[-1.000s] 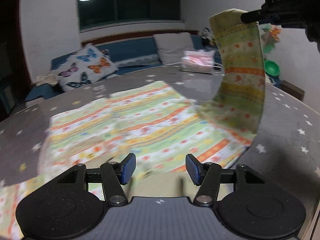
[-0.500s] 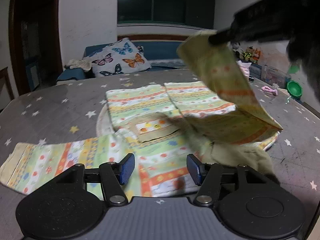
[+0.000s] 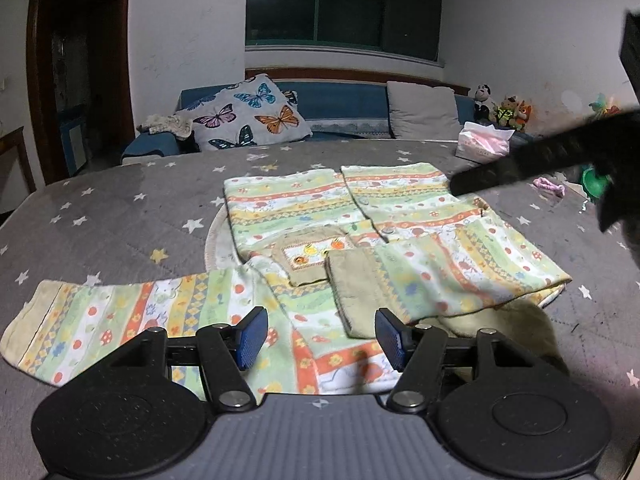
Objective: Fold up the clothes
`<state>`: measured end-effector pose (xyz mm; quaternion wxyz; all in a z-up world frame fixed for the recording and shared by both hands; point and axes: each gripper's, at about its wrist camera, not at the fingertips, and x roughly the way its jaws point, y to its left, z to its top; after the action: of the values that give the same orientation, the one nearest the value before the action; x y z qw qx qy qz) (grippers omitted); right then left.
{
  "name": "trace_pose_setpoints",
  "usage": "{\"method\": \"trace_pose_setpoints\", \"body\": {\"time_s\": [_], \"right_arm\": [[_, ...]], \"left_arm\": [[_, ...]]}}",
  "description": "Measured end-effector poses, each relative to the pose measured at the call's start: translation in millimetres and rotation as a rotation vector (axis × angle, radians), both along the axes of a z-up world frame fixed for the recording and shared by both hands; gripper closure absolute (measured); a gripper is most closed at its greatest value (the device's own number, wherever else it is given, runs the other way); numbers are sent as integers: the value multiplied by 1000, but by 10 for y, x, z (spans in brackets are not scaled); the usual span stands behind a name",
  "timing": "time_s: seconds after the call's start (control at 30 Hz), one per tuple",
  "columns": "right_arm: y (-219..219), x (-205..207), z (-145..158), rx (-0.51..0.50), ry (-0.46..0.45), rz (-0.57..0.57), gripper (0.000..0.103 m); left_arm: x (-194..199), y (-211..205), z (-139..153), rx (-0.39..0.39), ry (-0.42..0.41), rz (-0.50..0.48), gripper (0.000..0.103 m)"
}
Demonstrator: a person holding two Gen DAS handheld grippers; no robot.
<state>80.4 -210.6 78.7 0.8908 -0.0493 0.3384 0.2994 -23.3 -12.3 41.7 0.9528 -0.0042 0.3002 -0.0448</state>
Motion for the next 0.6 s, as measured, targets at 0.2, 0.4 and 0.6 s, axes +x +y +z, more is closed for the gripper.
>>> {"method": "trace_pose_setpoints", "body": {"time_s": [0.2,0.4,0.6], "right_arm": [[-480,-8,-255,-74,50,-70,84],[-841,40,-553,-113,98,-157,85],[-955,117,-516,-110,65,-200,85]], "left_arm": [[115,-110,37,-13,5,-29,42],[197,-217,56,-3,0,-60,42],[287,-206,-5,7,18,-47,42]]}}
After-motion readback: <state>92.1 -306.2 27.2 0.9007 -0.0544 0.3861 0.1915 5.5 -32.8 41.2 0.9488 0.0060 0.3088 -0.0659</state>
